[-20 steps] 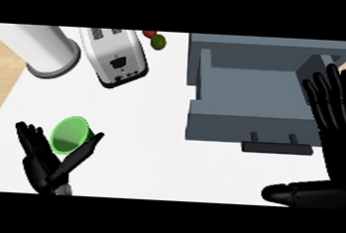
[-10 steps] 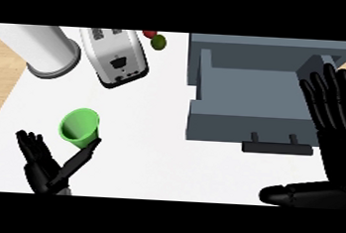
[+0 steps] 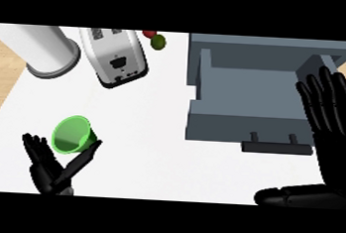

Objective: Pick up the cup, place it into the drawer and close the drawer

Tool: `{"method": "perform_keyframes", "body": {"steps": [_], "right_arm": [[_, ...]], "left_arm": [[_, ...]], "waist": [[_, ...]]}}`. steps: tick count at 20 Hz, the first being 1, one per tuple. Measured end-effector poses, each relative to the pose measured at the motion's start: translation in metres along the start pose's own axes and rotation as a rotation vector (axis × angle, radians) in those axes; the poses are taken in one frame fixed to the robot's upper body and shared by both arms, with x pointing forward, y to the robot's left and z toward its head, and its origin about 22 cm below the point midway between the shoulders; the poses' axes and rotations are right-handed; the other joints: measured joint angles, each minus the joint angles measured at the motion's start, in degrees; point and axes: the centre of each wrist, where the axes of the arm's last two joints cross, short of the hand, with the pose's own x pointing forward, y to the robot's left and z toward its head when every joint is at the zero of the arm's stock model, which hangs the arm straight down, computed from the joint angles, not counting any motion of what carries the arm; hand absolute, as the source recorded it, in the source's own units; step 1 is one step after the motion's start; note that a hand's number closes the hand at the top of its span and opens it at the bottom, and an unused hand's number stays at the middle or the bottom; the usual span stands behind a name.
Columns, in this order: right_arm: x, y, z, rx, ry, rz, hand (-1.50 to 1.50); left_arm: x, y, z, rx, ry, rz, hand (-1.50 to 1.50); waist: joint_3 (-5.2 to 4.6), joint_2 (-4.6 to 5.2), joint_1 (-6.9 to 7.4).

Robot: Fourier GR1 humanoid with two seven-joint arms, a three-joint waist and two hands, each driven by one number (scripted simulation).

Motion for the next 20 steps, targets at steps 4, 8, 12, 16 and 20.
{"method": "perform_keyframes", "body": {"steps": [4,8,12,16,20], "right_arm": [[0.0,-0.003,0.0,0.004,-0.006,0.002,-1.5],[0.002,-0.005,-0.003,0.0,-0.004,-0.005,-1.5],[0.006,-0.003,-0.001,0.006,-0.003,-0.009,-1.5],[0.01,-0.01,-0.004,0.004,-0.004,-0.009,-1.5],[0.007,-0.006,-0.006,0.01,-0.001,-0.008,-1.5]], "left_arm": [[-0.009,0.0,-0.006,-0.02,0.005,0.003,-1.5],[-0.019,0.0,-0.009,-0.034,0.002,0.023,-1.5],[-0.022,-0.002,-0.008,-0.034,0.0,0.052,-1.5],[-0.026,-0.001,-0.009,-0.032,0.0,0.08,-1.5],[-0.031,-0.003,-0.014,-0.041,0.007,0.119,-1.5]], "waist": [[0.0,0.04,-0.02],[0.0,0.03,-0.03],[-0.01,0.03,-0.03],[0.0,0.03,-0.02],[-0.01,0.04,-0.07]]}}
